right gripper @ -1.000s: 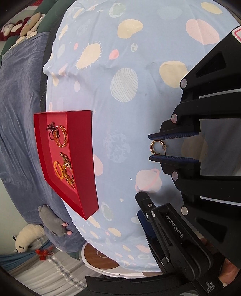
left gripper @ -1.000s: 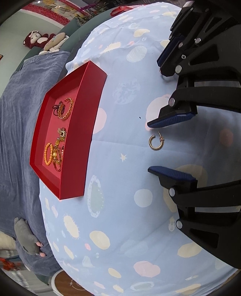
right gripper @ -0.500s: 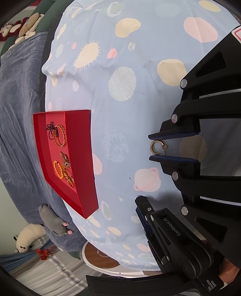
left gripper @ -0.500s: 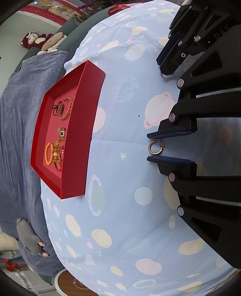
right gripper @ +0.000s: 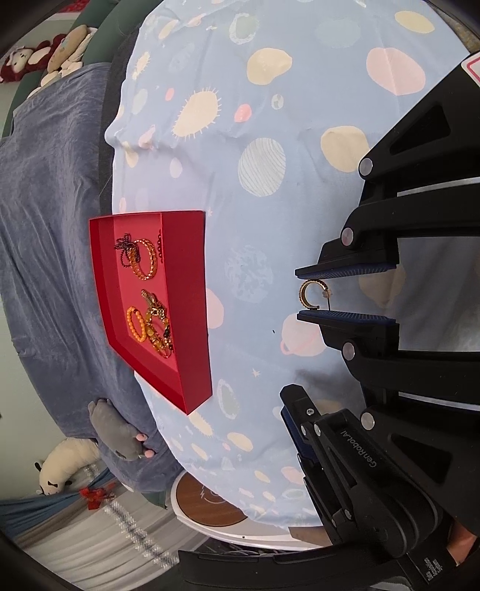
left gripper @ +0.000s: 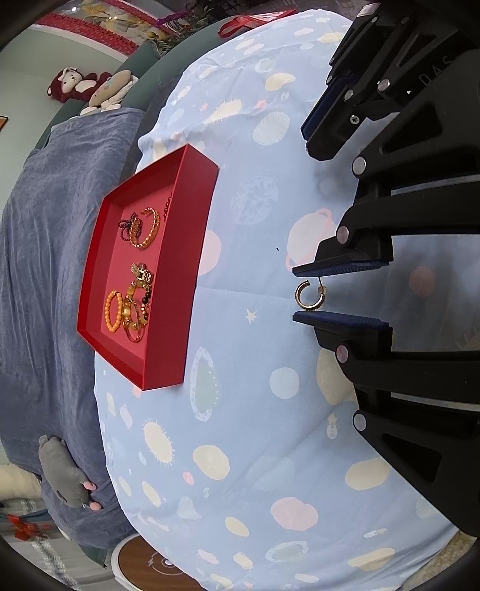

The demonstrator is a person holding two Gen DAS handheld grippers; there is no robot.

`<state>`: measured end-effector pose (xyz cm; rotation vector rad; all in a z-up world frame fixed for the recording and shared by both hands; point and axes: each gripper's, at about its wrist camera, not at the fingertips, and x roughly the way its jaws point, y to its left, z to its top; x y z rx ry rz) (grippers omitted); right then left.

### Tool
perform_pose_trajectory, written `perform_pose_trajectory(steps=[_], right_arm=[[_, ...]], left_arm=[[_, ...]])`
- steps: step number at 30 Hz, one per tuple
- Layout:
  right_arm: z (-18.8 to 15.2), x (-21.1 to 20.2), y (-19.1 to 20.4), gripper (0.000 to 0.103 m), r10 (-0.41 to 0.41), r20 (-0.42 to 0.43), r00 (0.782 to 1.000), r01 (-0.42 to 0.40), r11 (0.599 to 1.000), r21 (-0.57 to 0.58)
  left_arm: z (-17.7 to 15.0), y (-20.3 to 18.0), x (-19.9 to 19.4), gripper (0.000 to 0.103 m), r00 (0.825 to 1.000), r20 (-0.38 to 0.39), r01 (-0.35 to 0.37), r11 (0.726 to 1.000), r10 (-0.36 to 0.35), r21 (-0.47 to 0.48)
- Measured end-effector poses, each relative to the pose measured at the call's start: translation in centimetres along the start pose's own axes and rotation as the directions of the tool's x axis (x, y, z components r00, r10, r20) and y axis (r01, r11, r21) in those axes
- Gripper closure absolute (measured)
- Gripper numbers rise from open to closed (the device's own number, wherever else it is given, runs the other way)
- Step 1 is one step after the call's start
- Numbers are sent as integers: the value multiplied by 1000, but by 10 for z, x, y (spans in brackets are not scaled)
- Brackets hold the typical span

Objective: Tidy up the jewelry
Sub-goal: 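Carry both hoop earrings toward the red box with both tools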

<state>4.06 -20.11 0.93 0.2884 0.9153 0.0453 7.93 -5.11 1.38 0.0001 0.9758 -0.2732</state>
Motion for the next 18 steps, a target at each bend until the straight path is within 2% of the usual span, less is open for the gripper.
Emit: perform_pose_trajectory(steps=[18], right_arm=[[-6,-26,9,87,2,31,1000,-1,1000,-7]], left_arm=[[-9,-5,-32,85,1000,24,16,1000,-16,9]])
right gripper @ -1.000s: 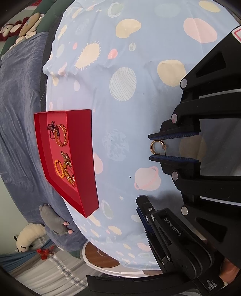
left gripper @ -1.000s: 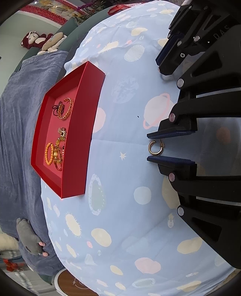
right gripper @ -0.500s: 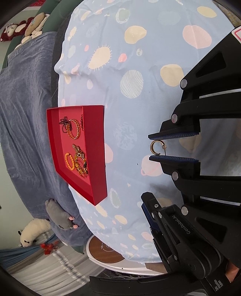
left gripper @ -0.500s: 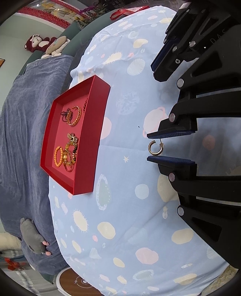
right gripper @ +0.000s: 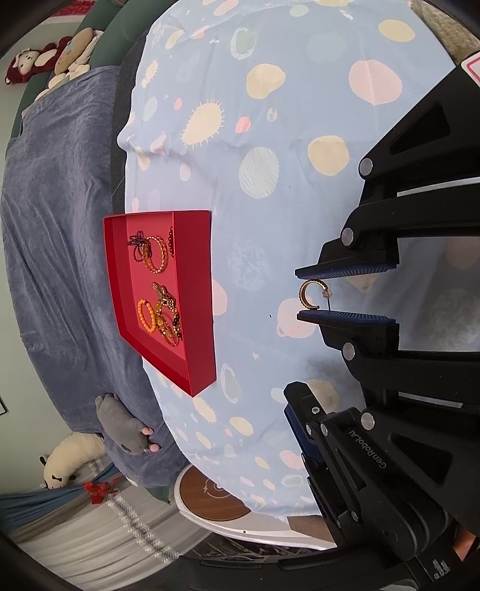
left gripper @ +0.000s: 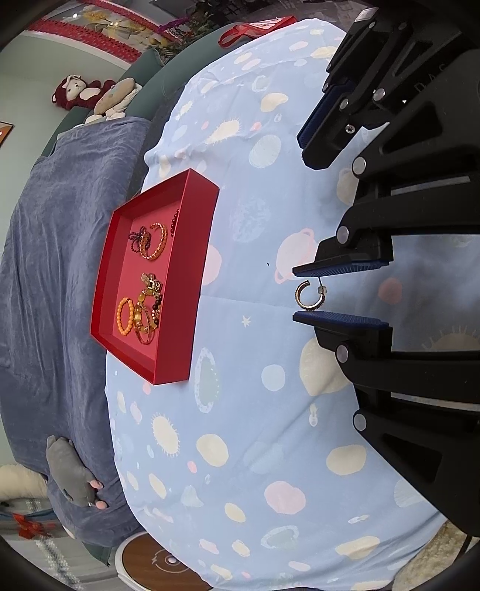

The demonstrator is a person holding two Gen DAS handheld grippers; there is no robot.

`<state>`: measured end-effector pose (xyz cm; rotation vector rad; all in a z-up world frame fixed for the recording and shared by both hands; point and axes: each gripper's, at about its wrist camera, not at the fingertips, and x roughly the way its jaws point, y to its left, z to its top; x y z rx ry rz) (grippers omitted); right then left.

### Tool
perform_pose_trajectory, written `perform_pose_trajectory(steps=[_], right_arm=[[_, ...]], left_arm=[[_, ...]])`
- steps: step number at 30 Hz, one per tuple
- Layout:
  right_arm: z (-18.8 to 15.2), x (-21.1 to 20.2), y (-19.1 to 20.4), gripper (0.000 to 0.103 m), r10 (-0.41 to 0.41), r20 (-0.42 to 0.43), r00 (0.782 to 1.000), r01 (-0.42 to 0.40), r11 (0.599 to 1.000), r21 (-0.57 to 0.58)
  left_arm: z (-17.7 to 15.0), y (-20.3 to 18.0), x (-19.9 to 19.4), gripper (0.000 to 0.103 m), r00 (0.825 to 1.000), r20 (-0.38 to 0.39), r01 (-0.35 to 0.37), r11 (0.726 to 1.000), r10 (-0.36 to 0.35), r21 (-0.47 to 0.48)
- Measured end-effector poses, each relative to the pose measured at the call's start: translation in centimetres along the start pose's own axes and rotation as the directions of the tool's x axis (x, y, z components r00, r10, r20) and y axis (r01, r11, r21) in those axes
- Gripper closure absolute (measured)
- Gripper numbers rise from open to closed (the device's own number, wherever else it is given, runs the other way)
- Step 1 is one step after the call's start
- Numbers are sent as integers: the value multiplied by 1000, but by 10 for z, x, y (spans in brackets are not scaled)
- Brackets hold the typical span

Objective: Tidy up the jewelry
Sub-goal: 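Carry both hoop earrings toward the red box with both tools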

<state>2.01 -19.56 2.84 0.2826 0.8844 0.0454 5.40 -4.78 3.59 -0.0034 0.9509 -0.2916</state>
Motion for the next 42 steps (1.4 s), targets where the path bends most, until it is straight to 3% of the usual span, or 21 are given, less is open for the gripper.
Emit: perform_pose_trajectory(steps=[20,30,42], right_arm=[[29,-5,5,87,11,50,999,-9,999,-34],[83,14,-3,87,12,105,994,-8,999,-38],[159,54,-10,87,13,158,987,-5,999,-52]], left_arm=[[31,1,-11,85,999,30,-13,1000,13,17],[89,11,1,85,996,88,-19,1000,17,15],[163,4,48,85,992,122,-47,997,40,56]])
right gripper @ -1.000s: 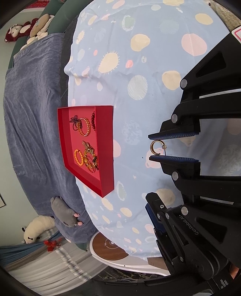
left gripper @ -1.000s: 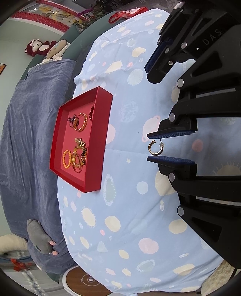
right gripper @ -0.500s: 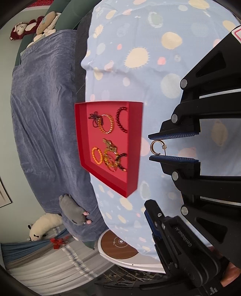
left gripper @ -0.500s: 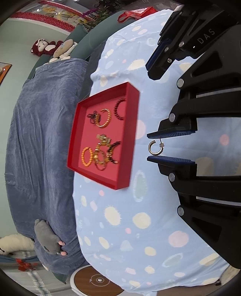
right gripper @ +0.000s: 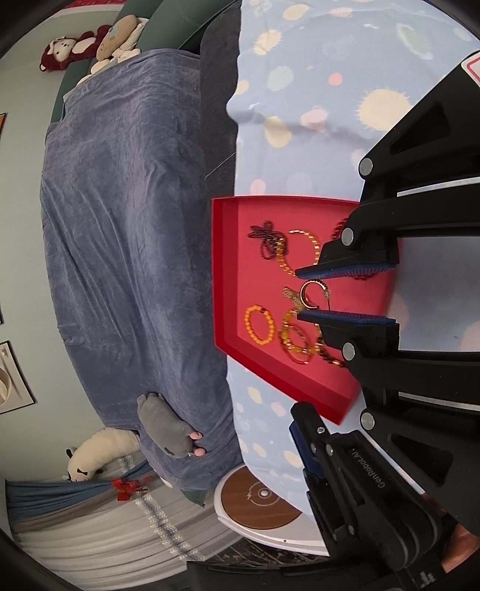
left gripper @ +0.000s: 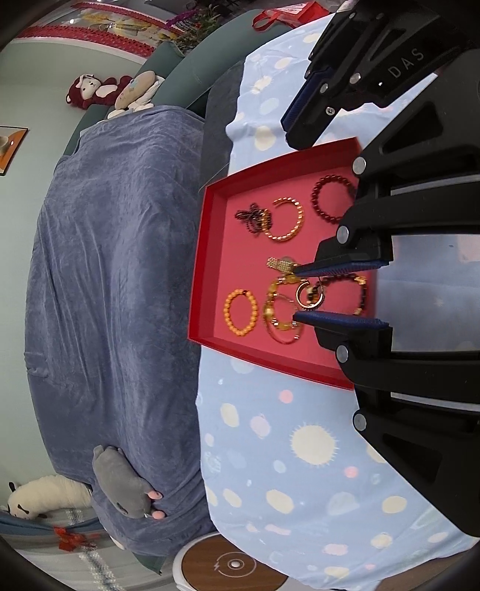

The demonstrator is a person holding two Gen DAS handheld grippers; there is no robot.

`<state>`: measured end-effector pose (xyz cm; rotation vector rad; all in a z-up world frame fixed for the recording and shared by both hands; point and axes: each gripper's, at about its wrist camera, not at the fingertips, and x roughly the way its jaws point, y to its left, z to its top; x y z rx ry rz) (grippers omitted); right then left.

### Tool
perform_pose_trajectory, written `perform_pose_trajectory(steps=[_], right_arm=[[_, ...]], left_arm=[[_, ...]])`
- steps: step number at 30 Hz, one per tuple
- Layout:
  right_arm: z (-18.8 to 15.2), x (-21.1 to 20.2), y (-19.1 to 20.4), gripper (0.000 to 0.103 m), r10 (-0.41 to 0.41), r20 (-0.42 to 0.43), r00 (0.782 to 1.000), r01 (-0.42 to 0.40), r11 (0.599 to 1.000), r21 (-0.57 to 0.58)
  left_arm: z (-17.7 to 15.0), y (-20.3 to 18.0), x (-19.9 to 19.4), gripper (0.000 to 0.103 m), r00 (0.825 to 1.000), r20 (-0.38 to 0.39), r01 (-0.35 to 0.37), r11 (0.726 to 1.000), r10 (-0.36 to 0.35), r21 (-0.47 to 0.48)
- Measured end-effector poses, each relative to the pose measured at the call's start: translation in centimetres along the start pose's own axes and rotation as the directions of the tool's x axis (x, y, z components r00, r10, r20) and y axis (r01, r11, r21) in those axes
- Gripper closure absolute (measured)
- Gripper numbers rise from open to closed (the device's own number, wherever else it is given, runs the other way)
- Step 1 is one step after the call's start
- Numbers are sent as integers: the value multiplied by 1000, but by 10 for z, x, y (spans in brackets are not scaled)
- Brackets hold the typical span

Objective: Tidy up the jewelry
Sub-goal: 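Carry both hoop earrings toward the red box with both tools, then lower both earrings into the red box and open both tools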

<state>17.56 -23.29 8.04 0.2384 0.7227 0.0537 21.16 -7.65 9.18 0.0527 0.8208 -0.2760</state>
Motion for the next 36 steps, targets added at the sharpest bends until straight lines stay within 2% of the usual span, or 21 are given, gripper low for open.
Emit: perform_pose_trajectory(steps=[5,21,36], right_arm=[[20,25,-6,87,0,-3,1000,0,1000,11],[41,89,-20,87,-42,-50,998,43,999,14],[41,111,-25,87,-60,-82,995,60,998,1]], left_arm=[[16,-4,21,85,1000,-1,-7,1000,7,9],[40,-6,79,84,999,-33,-21,999,22,30],[46,-9,99,84,999,-45,-19,999,21,33]])
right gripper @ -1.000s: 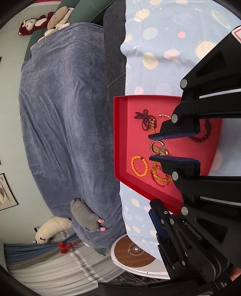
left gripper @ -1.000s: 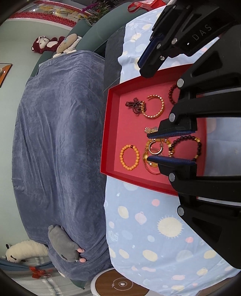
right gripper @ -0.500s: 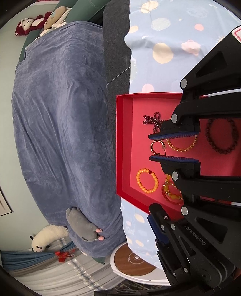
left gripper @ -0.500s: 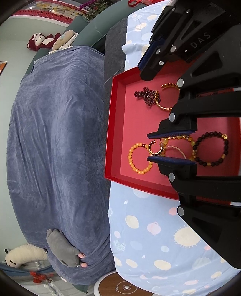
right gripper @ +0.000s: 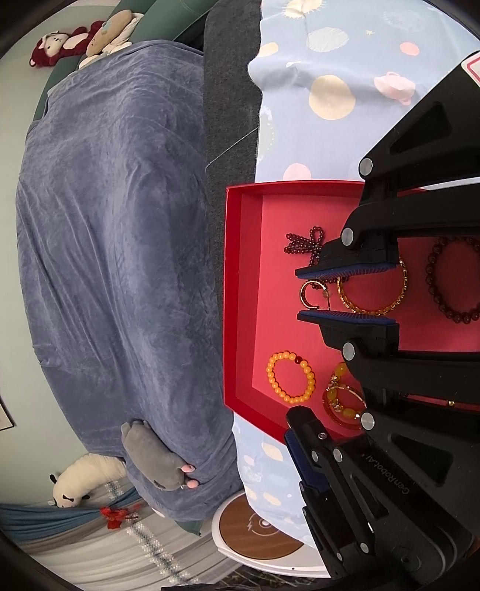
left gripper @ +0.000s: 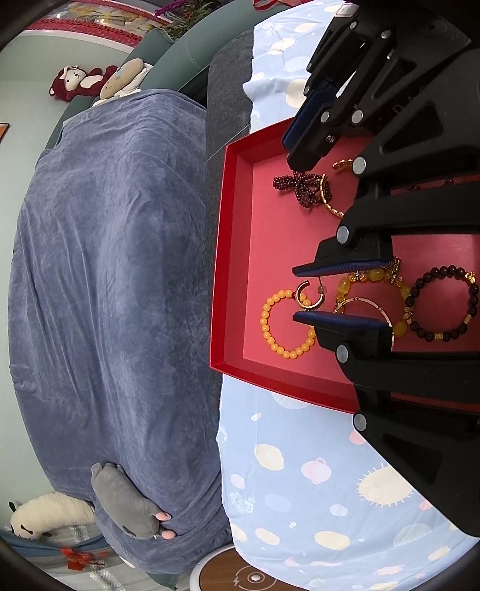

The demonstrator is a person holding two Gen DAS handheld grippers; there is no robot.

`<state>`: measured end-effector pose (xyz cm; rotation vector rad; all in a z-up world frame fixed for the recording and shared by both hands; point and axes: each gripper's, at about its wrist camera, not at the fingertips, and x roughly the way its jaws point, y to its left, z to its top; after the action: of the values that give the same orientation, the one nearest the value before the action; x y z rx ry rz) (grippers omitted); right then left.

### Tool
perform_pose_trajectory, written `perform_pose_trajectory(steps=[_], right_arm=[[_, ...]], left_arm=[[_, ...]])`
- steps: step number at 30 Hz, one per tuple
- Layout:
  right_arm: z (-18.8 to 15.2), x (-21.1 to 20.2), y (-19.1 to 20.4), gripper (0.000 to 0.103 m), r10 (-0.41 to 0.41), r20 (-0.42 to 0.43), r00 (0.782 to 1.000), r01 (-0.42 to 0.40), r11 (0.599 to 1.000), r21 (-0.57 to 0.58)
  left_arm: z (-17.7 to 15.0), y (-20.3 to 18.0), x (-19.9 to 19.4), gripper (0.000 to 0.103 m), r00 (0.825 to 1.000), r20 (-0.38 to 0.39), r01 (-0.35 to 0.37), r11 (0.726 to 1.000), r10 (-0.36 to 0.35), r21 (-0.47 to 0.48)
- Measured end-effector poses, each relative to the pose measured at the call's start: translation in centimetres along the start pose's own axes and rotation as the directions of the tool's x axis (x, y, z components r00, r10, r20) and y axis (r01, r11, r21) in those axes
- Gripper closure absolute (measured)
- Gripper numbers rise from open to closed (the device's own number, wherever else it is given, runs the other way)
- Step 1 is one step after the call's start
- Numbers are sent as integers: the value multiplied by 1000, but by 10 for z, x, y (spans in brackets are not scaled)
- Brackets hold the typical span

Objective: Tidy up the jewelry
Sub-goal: 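Lower both earrings into the red box and open both tools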

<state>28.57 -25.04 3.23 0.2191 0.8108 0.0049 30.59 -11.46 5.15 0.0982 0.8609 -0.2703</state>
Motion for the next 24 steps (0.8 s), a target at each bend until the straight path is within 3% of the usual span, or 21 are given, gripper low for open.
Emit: perform_pose_trajectory(steps=[18,24], right_arm=[[1,14,1,84,-35,-33,999,35,999,-9],[1,13,2,83,-34,-34,999,33,999,-15]], left_arm=[[2,-4,13,84,1000,-27,-5,1000,6,5],[-2,-4,10,75,1000,-21,-19,1000,19,-6]])
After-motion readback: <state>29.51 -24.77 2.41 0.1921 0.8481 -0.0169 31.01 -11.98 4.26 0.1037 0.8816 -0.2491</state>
